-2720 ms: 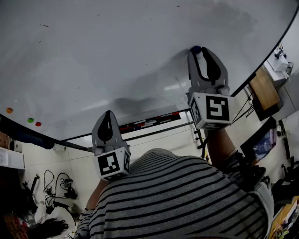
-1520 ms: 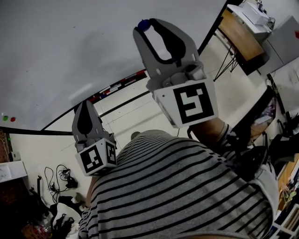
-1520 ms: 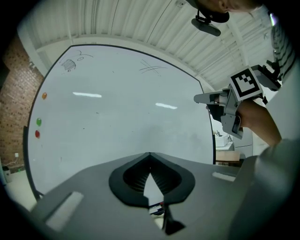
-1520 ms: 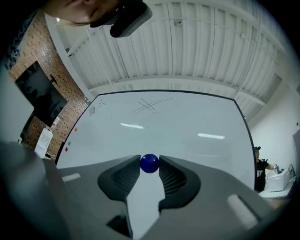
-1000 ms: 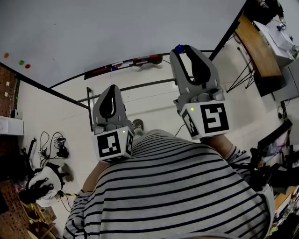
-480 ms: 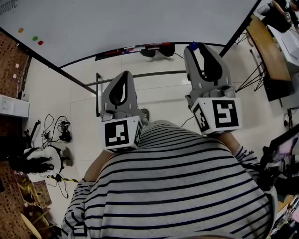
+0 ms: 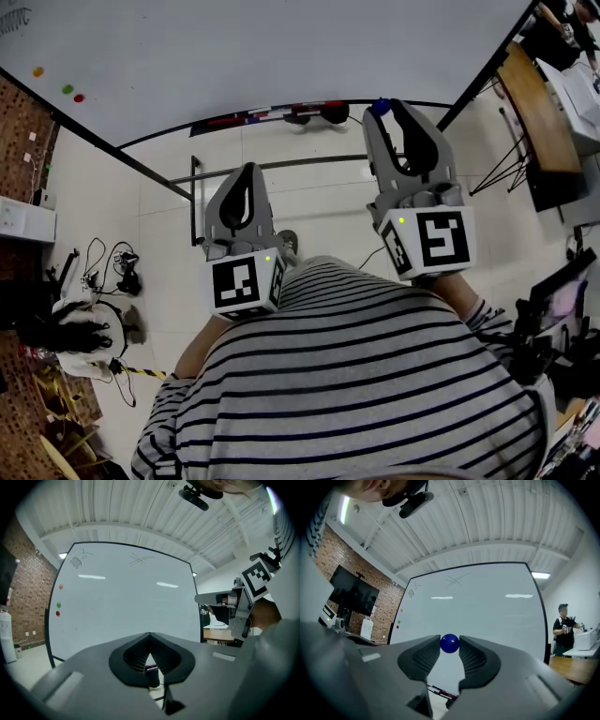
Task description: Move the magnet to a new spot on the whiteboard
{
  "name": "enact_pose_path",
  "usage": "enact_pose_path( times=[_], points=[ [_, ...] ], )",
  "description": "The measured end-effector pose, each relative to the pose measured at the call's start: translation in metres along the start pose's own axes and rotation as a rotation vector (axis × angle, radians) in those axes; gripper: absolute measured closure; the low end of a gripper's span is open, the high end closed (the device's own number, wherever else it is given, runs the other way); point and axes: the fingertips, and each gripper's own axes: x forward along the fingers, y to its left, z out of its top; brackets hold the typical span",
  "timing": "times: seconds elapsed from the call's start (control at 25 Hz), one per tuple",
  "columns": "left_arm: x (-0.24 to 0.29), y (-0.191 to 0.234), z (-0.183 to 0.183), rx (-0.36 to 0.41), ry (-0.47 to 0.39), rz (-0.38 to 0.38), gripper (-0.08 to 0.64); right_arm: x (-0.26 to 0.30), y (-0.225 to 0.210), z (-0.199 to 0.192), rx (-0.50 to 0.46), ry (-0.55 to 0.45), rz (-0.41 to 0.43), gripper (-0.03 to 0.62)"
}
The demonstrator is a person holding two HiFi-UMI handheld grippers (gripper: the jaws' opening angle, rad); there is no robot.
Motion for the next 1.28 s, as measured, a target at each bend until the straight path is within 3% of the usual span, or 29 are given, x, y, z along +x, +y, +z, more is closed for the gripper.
enact_pose_path(
  times=[0.32, 0.8, 1.08, 1.28],
  points=[
    [0.060, 0.052, 0.011, 0.005, 0.010, 0.016, 0.545, 0.086, -0.022, 0.021, -0.104, -0.040, -0.029, 0.468],
    [0.165, 0.157, 0.034, 0.023, -0.013, 0.004, 0.545, 0.230, -0.051, 0.045, -0.185, -0.121, -0.164, 0.468],
    [0.202, 0.185, 0.035, 0.013, -0.019, -0.005, 0.545, 0.279, -0.053, 0.044, -0.215, -0.139, -0.196, 0.468],
    [0.213, 0.193, 0.032, 0.012, -0.010, -0.004, 0.545, 0.284, -0.054, 0.046, -0.205, -0.172, -0.229, 0.466]
  ],
)
